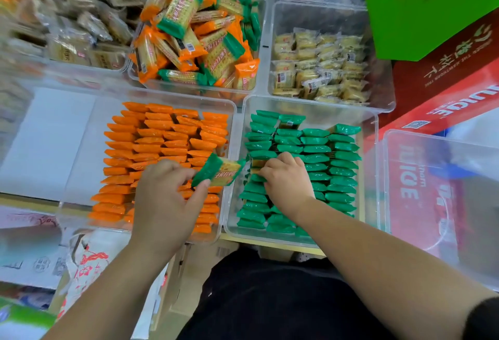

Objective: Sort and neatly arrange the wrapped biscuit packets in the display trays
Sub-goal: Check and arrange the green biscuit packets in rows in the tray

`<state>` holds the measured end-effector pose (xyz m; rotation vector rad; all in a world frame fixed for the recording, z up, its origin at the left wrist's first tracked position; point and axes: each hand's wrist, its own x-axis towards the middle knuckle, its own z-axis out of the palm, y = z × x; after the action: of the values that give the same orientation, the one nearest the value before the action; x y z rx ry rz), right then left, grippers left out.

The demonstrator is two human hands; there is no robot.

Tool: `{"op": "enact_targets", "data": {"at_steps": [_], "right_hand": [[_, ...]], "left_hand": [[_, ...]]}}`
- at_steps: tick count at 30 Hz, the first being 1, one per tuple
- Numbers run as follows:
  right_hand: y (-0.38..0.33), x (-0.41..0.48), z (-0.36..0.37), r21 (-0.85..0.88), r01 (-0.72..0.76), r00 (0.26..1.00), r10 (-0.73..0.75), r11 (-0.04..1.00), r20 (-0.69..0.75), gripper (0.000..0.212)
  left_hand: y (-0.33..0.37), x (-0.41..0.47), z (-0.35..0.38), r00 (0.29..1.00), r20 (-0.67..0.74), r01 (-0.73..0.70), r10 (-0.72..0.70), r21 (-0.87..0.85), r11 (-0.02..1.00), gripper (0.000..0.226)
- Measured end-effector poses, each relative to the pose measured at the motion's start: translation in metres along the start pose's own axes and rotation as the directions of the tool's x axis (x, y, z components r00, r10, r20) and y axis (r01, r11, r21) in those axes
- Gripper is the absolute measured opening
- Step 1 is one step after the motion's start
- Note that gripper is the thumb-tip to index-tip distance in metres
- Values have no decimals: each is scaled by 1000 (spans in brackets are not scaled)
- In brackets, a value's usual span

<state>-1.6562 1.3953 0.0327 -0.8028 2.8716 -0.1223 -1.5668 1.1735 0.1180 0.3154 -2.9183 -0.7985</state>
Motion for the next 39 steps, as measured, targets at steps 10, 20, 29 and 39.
{"op": "enact_targets", "data": {"at_steps": [10, 20, 29, 39], "right_hand": [[5, -20, -26, 244, -59, 990, 25, 968, 142, 41], [6, -81, -115, 945, -275, 921, 330, 176, 206, 16], [17, -116, -140, 983, -174, 891, 415, -61, 183, 14], [12, -121, -164, 818, -156, 960, 110, -554, 257, 32]], "left_hand": [[16, -21, -3, 948, 38, 302, -315, -409, 861, 8], [63, -26, -8, 838, 463, 543, -289, -756, 365, 24], [80, -22, -7, 865, 445, 499, -231, -809, 310, 16], [85, -27, 7, 759, 643, 647, -103, -762, 5, 26]]}}
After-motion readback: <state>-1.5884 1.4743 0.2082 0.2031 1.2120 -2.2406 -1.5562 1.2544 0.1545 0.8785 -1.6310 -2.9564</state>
